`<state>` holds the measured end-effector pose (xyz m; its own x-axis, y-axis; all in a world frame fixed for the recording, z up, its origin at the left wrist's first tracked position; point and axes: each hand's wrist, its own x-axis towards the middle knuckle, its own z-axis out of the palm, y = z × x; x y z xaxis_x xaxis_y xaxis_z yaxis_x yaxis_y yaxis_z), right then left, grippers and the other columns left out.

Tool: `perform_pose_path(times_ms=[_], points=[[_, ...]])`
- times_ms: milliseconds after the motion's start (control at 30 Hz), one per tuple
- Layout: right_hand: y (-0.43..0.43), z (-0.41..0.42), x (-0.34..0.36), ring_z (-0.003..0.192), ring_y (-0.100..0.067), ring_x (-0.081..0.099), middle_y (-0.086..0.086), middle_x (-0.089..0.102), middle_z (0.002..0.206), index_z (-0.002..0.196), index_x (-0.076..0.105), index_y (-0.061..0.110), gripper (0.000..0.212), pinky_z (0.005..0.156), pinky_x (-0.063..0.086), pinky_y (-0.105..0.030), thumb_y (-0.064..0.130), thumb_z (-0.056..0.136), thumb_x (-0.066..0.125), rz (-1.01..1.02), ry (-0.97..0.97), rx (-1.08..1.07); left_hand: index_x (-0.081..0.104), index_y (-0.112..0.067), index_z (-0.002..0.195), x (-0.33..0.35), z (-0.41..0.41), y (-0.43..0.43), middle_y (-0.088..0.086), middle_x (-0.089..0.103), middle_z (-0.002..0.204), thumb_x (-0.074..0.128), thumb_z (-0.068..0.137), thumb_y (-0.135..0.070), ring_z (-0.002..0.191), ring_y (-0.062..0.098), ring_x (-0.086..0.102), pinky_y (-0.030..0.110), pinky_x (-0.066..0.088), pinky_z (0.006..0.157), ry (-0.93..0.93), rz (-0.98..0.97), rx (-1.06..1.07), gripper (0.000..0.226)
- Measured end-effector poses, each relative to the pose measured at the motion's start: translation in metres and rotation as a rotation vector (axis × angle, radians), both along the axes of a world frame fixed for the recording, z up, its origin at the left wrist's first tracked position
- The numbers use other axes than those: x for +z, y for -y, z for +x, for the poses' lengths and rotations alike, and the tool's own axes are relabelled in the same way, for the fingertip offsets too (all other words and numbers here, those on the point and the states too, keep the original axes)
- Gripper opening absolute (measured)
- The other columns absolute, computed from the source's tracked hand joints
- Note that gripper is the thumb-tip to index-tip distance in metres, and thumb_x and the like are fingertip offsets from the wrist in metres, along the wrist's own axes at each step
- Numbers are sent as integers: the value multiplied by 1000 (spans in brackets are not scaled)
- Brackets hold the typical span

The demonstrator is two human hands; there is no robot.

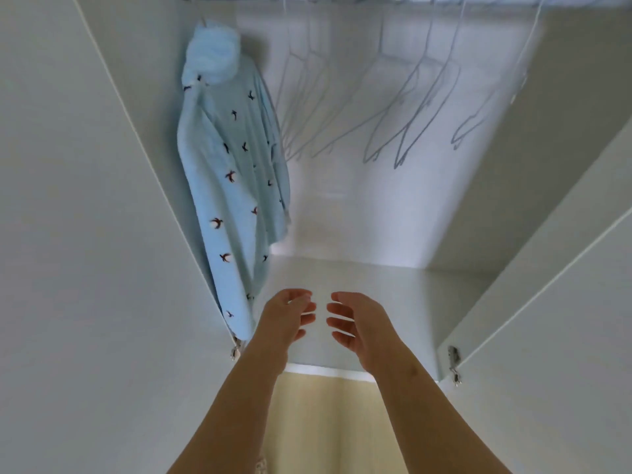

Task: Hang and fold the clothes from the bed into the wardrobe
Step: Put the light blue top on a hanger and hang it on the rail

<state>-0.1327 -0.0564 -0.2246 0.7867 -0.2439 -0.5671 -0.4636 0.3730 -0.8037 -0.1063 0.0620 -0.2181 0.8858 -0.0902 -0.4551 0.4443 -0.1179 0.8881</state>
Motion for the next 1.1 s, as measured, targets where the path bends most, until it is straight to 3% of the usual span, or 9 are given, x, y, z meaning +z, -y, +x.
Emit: perform_pose_path(times_ms=[333, 500, 633, 867, 1100], points=[[-6, -124, -50, 72, -18, 57, -3, 63, 85, 93, 60, 13, 10, 62, 44, -26, 16, 92, 51, 70, -164, -266, 60, -18, 96, -47, -86, -3, 2, 67, 92, 52, 93, -19, 84, 18, 63, 29, 45, 73, -179, 56, -297, 8], [-49, -178, -64, 58, -15, 51, -3, 58, 73, 87, 57, 14, 10, 54, 37, -23, 14, 92, 49, 84, -196, -437, 60, -17, 96, -63, -117, -40, 1, 66, 87, 53, 92, -19, 81, 17, 62, 29, 45, 73, -199, 94, -431, 8], [-103, -229, -83, 56, -16, 52, -4, 60, 74, 87, 58, 13, 9, 50, 36, -22, 13, 91, 50, 177, -232, -599, 59, -17, 85, -73, -149, -73, 3, 62, 79, 52, 94, -13, 73, 17, 60, 25, 42, 64, -271, 135, -513, 12], [-174, -336, -106, 58, -15, 55, -1, 61, 74, 83, 59, 15, 12, 54, 40, -23, 16, 91, 50, 242, -271, -939, 60, -16, 91, -87, -226, -93, 2, 65, 81, 54, 92, -15, 75, 17, 62, 30, 47, 75, -187, 211, -862, 6], [-218, -458, -107, 60, -15, 56, -1, 62, 75, 83, 59, 16, 12, 54, 41, -22, 17, 92, 50, 257, -249, -1277, 58, -20, 85, -91, -336, -92, 0, 64, 82, 52, 92, -18, 71, 13, 61, 26, 43, 66, -142, 259, -1229, 10]])
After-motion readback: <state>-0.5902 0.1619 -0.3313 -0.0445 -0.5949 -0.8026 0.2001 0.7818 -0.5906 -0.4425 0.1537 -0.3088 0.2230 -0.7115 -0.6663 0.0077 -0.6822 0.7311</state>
